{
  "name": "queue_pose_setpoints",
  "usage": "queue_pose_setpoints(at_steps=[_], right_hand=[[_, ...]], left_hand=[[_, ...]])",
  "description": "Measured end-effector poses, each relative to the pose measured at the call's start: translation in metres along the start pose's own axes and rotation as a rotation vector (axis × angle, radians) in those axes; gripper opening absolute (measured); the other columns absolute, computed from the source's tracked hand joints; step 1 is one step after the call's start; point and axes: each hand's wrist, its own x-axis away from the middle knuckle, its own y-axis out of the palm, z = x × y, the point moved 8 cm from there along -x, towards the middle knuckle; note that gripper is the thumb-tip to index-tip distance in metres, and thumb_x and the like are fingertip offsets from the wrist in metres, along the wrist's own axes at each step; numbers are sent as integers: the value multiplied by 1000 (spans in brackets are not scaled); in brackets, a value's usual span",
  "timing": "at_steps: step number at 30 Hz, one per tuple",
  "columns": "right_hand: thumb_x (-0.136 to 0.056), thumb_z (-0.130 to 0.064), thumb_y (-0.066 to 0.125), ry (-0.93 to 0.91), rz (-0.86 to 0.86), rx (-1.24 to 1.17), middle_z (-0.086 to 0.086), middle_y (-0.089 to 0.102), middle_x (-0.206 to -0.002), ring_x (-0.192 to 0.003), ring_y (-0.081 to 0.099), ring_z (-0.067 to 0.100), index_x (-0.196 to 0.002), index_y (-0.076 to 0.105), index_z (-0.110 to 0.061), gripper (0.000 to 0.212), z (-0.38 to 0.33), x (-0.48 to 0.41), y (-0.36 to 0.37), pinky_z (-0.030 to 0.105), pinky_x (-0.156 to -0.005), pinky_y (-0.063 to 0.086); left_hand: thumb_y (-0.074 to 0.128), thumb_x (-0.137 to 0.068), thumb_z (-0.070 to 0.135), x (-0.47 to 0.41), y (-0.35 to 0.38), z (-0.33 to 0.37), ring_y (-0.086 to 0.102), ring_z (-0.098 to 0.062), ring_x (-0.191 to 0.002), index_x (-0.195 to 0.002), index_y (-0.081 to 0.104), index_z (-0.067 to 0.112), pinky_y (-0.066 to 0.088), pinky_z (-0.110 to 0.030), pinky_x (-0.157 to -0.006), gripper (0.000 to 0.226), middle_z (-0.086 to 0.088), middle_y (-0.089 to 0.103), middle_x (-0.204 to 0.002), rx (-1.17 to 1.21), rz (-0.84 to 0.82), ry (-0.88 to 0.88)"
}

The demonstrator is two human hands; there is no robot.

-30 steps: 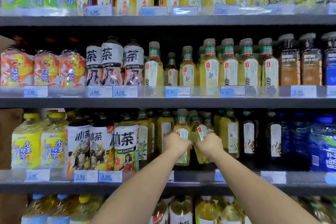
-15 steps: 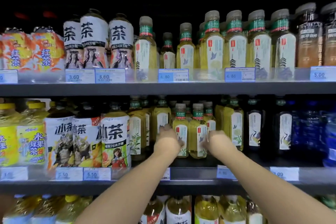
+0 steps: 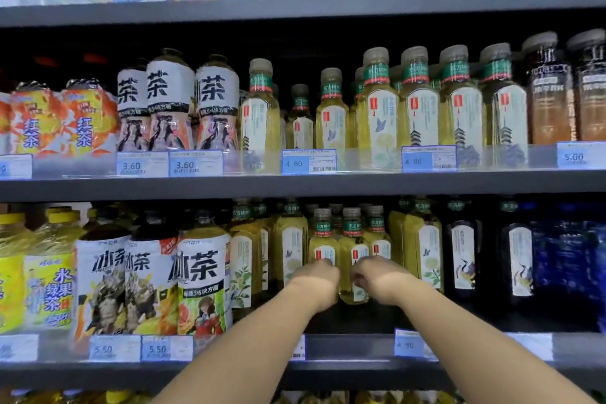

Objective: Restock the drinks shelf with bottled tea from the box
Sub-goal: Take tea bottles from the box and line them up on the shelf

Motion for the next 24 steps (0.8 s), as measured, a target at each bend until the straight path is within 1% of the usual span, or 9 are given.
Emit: queue_pose_setpoints(at_steps=[5, 8, 10, 13, 16, 17, 18, 21, 24], right_hand=[[-98, -23, 45, 0, 39, -38, 7, 66, -107, -93, 62, 25, -107, 67, -20, 24, 8, -26, -1, 41, -86, 54], [-99, -25, 47, -2, 51, -30, 6, 65, -114, -97, 62, 24, -117, 65, -21, 26, 11, -41, 8, 39, -89, 54], [-98, -26, 49, 2, 55, -20, 5, 65, -115, -98, 61, 23, -117, 66, -22, 26, 12, -48, 12, 37, -89, 53], [-98, -23, 51, 8, 54, -24, 6, 64, -111, -96, 61, 24, -112, 66, -21, 21, 11, -52, 15, 36, -88, 53], [-97, -13, 51, 19, 56, -9, 7, 61, -100, -88, 58, 24, -102, 64, -19, 15, 8, -49, 17, 32, -76, 48], [-96, -11, 51, 37, 72, -16, 7, 60, -98, -89, 58, 24, -100, 63, -18, 14, 9, -47, 16, 31, -74, 47], [-96, -10, 51, 65, 96, -34, 8, 60, -100, -92, 59, 26, -100, 63, -16, 14, 12, -45, 13, 31, -76, 47], [-97, -8, 50, 172, 192, -124, 12, 58, -119, -104, 62, 28, -117, 63, -10, 25, 18, -42, 1, 34, -90, 52], [-95, -4, 49, 228, 237, -188, 13, 51, -124, -103, 61, 28, -122, 62, -9, 30, 13, -41, -1, 33, -92, 51]], left_hand=[[59, -95, 9, -23, 7, -3, 61, -35, -107, -130, 59, 4, 53, -42, -84, 35, -15, 53, -127, -11, 5, -24], [56, -95, 7, -30, 12, -11, 60, -34, -110, -133, 57, 2, 52, -40, -87, 38, -17, 52, -132, -5, 14, -40], [55, -95, 3, -33, 14, -14, 60, -35, -112, -133, 55, 1, 51, -39, -88, 38, -18, 52, -132, 8, 32, -42], [57, -93, 1, -38, 20, -14, 60, -35, -110, -134, 55, 0, 52, -38, -86, 40, -18, 51, -131, 17, 27, -49], [58, -94, 4, -38, 26, -11, 60, -34, -109, -133, 56, 1, 53, -38, -86, 40, -17, 51, -128, 37, -5, -63], [58, -94, 6, -37, 25, -10, 60, -33, -108, -132, 57, 2, 54, -38, -87, 38, -16, 52, -127, 45, -11, -62], [58, -94, 7, -35, 24, -8, 60, -33, -107, -131, 58, 3, 55, -39, -87, 37, -15, 52, -126, 50, -14, -58], [59, -93, 7, -29, 18, -8, 60, -33, -106, -131, 58, 4, 55, -40, -88, 38, -14, 52, -128, 37, 4, -41], [62, -91, 5, -24, 9, -8, 57, -35, -111, -134, 56, 1, 55, -42, -88, 44, -15, 46, -137, -12, 67, -14]])
